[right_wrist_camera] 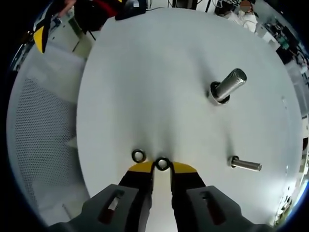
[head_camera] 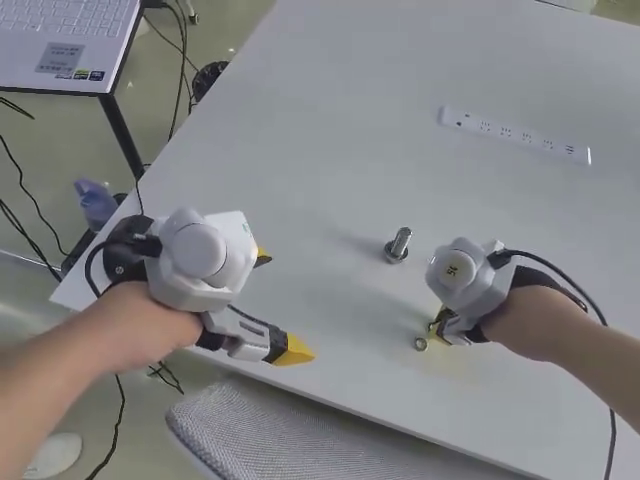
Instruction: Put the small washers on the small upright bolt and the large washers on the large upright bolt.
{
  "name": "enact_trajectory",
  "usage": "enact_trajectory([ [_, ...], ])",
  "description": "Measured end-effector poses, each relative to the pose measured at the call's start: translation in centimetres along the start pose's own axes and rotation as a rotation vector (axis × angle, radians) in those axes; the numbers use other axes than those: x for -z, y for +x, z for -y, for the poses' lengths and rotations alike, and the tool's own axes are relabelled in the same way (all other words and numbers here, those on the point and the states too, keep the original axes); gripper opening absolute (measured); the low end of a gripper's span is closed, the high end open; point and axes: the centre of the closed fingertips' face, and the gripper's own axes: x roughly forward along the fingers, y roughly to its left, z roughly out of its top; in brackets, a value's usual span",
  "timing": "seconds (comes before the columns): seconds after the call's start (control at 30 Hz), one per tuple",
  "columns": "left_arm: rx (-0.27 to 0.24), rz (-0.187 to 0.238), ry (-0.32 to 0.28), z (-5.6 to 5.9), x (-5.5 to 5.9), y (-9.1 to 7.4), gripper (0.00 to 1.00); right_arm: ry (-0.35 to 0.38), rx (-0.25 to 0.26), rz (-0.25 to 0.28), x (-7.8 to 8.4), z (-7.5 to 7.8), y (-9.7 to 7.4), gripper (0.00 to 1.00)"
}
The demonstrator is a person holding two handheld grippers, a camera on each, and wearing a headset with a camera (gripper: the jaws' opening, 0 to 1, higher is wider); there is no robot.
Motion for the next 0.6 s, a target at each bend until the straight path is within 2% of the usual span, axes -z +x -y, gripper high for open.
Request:
enact_trajectory([
  [0.17,-0.002,0.001,-0.002,0.09,0.04,-0.10,0.82,0.021,-0.019,0.040,0.06,0.12,-0.09,0.13],
  [0.27,-0.003,0.001,-0.005,0.20,0.14,-0.12,0.81,0.016,-0.021,0.046,0.03,0.05,-0.08,0.13],
  [0.43,-0.003,0.000,-0.007,0.37,0.24,-0.19,0.81,-0.001,-0.008,0.026,-0.04,-0.11,-0.06,0.12],
  [0.6,-0.001,-0.005,-0.006,0.56,0.23,-0.22,0.80,-0.023,0.005,-0.032,-0.03,-0.11,0.01,0.12],
])
